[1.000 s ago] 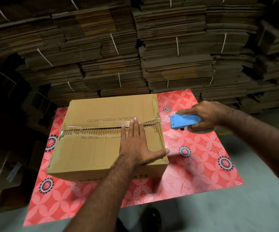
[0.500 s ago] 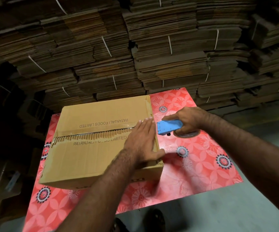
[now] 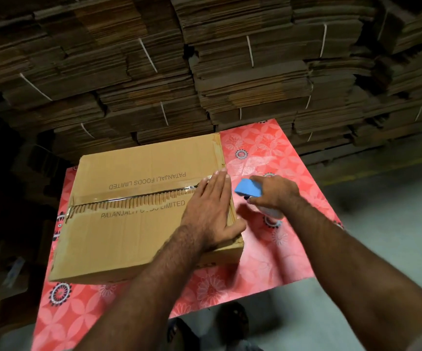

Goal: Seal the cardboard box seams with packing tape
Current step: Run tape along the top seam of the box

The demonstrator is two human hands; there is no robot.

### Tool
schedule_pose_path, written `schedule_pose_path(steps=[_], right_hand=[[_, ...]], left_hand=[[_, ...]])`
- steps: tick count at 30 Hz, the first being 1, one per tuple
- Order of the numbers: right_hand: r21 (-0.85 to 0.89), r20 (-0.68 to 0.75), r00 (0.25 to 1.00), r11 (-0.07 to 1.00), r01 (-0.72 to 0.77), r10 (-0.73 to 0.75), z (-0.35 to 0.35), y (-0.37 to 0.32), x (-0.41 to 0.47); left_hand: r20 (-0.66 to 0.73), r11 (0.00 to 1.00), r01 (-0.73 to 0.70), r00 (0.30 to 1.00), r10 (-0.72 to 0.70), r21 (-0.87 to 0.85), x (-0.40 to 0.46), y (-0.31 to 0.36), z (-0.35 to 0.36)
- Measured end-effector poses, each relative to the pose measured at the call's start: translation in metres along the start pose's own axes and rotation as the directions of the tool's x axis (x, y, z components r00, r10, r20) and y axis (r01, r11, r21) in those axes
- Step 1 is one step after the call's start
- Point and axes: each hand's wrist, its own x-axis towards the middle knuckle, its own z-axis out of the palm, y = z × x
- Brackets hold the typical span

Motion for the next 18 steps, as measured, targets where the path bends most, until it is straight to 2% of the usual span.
schedule_pose_path(steps=[3, 6, 13, 18], right_hand=[[0.166, -0.02, 0.963, 0.951, -0.262, 0.269, 0.04, -0.016, -0.01], [0.238, -0.053, 0.924, 0.904, -0.357, 0.379, 0.067, -0.03, -0.019], [0.09, -0.066, 0.948, 0.948, -0.305, 0.311, 0.095, -0.045, -0.022], [0.135, -0.112, 0.961, 0.962, -0.238, 0.254, 0.109, -0.042, -0.032]], left_hand=[[0.007, 1.0, -0.001, 1.0, 0.001, 0.004, 0.0, -0.001, 0.001], [-0.044, 1.0, -0.027, 0.999, 0.027, 0.013, 0.001, -0.001, 0.0], [-0.003, 0.975, -0.126, 0.992, 0.129, 0.183, 0.015, -0.003, -0.011], [0.094, 0.936, -0.22, 0.975, 0.201, 0.276, 0.031, -0.005, -0.014]])
